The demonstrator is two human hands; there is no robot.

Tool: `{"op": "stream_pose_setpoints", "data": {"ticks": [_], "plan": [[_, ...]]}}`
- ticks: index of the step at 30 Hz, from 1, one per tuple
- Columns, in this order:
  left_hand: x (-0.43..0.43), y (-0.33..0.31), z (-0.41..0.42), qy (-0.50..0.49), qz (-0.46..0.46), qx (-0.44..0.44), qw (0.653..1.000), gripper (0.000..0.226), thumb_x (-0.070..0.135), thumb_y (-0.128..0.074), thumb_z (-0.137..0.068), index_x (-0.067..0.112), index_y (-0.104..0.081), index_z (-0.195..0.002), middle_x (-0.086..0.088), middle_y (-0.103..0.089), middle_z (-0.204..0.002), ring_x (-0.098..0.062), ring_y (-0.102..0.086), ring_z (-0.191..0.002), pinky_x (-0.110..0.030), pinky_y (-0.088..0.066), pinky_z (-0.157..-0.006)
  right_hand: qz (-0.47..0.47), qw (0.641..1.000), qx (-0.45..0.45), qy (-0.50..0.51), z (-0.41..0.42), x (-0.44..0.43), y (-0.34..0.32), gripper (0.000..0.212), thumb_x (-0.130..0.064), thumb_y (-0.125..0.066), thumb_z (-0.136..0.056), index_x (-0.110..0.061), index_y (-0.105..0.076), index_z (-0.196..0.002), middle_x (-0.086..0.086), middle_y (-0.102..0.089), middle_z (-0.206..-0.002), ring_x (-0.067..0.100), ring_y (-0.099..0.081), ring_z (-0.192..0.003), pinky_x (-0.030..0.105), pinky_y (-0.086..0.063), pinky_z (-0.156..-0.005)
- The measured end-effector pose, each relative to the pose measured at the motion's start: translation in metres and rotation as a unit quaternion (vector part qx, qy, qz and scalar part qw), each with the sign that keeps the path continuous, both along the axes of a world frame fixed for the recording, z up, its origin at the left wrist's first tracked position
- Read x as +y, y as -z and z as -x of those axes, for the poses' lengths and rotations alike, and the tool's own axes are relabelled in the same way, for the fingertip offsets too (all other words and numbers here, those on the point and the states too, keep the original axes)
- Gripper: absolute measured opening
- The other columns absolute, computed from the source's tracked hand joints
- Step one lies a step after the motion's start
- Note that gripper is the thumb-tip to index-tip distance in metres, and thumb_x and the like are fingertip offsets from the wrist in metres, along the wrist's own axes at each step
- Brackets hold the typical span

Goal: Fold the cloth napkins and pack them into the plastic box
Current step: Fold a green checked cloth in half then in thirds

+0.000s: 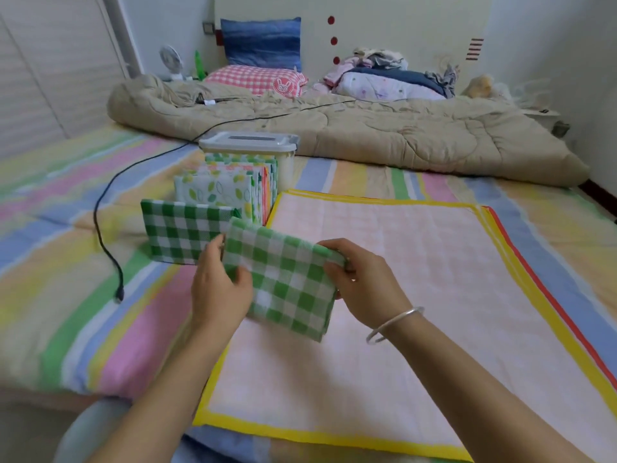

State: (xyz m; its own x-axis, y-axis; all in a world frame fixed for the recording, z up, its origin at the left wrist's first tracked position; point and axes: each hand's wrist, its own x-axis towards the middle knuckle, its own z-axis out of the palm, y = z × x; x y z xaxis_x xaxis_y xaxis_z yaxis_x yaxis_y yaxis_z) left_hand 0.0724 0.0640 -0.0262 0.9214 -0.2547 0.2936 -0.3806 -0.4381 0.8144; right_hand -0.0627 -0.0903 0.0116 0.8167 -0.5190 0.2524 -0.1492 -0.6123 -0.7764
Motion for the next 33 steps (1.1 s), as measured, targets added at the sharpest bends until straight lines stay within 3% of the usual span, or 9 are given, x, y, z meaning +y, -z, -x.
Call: {"op": "stream_pose_setpoints", "data": {"ticks": [7,10,13,15,17,20,24,26,33], "plan": [[0.056,0.017,-0.070,-0.157,0.112,-0.059,0.979,0.050,0.002,-0.059,-0.093,0.002,-0.043,-0.141,-0.021,-0.051,-0.135,-0.040,-0.052,-0.121,-0.054,-0.044,-0.100,-0.168,0.984,-0.062,-0.015,-0.086,0.052,-0.001,0.028,-0.030,-0.072,-0.087,-0.011,-0.069,-0.108,-0.001,-0.075,-0.093,0.009,-0.071,-0.087,0.038,-0.057,-0.086],[0.069,0.026,-0.103,-0.172,0.108,-0.030,0.979,0.045,0.001,-0.059,-0.091,0.002,-0.048,-0.135,-0.021,-0.054,-0.129,-0.040,-0.055,-0.115,-0.053,-0.047,-0.098,-0.122,0.991,-0.050,-0.014,-0.111,0.072,0.010,0.036,-0.021,-0.068,-0.089,-0.012,-0.066,-0.124,-0.001,-0.070,-0.115,0.009,-0.065,-0.105,0.032,-0.051,-0.097],[0.069,0.032,-0.127,-0.150,0.093,-0.006,0.984,0.039,0.006,-0.060,-0.093,0.006,-0.051,-0.131,-0.016,-0.058,-0.126,-0.035,-0.057,-0.113,-0.048,-0.048,-0.094,0.031,0.999,0.019,-0.029,-0.131,0.085,0.018,0.068,-0.024,-0.061,-0.093,-0.009,-0.029,-0.151,0.004,-0.034,-0.155,0.019,-0.029,-0.143,0.025,-0.020,-0.118],[0.065,0.035,-0.141,-0.137,0.085,-0.009,0.987,0.038,0.006,-0.060,-0.093,0.008,-0.052,-0.130,-0.014,-0.059,-0.125,-0.033,-0.056,-0.113,-0.047,-0.048,-0.093,0.085,0.994,0.063,-0.038,-0.145,0.089,0.023,0.084,-0.027,-0.056,-0.096,-0.007,0.001,-0.154,0.005,0.001,-0.163,0.020,0.004,-0.150,0.025,0.000,-0.121],[0.058,0.037,-0.157,-0.134,0.080,-0.017,0.988,0.041,0.006,-0.061,-0.092,0.011,-0.051,-0.131,-0.012,-0.057,-0.126,-0.032,-0.054,-0.116,-0.050,-0.047,-0.097,0.094,0.991,0.092,-0.030,-0.160,0.088,0.029,0.088,-0.025,-0.052,-0.098,-0.004,0.015,-0.151,0.007,0.017,-0.161,0.021,0.017,-0.149,0.026,0.010,-0.119],[0.041,0.040,-0.179,-0.127,0.072,-0.008,0.989,0.045,0.009,-0.060,-0.094,0.011,-0.048,-0.137,-0.010,-0.054,-0.133,-0.031,-0.052,-0.121,-0.052,-0.045,-0.101,0.103,0.988,0.116,-0.012,-0.184,0.077,0.037,0.080,-0.011,-0.042,-0.097,0.002,0.017,-0.149,0.013,0.020,-0.160,0.024,0.020,-0.148,0.023,0.017,-0.115],[0.005,0.042,-0.199,-0.100,0.096,0.041,0.989,0.042,0.006,-0.055,-0.098,0.009,-0.045,-0.139,-0.009,-0.055,-0.136,-0.029,-0.052,-0.123,-0.032,-0.040,-0.092,0.130,0.983,0.119,0.044,-0.218,0.046,0.056,0.075,0.003,-0.037,-0.092,0.006,0.013,-0.148,0.019,0.014,-0.159,0.031,0.012,-0.149,0.033,0.007,-0.121],[-0.012,0.043,-0.210,-0.089,0.104,0.049,0.989,0.040,0.004,-0.053,-0.098,0.009,-0.045,-0.138,-0.011,-0.059,-0.132,-0.030,-0.056,-0.118,-0.028,-0.038,-0.085,0.143,0.980,0.121,0.063,-0.232,0.029,0.062,0.074,0.003,-0.037,-0.093,0.005,0.011,-0.149,0.018,0.012,-0.160,0.029,0.010,-0.150,0.036,0.000,-0.122],[-0.050,0.051,-0.243,-0.079,0.091,0.041,0.992,0.042,0.006,-0.050,-0.100,0.014,-0.043,-0.140,-0.010,-0.063,-0.129,-0.033,-0.059,-0.114,-0.029,-0.040,-0.080,0.138,0.978,0.140,0.068,-0.262,-0.006,0.062,0.072,-0.001,-0.034,-0.098,0.002,0.017,-0.149,0.013,0.014,-0.161,0.022,0.008,-0.150,0.022,0.006,-0.117]]}}
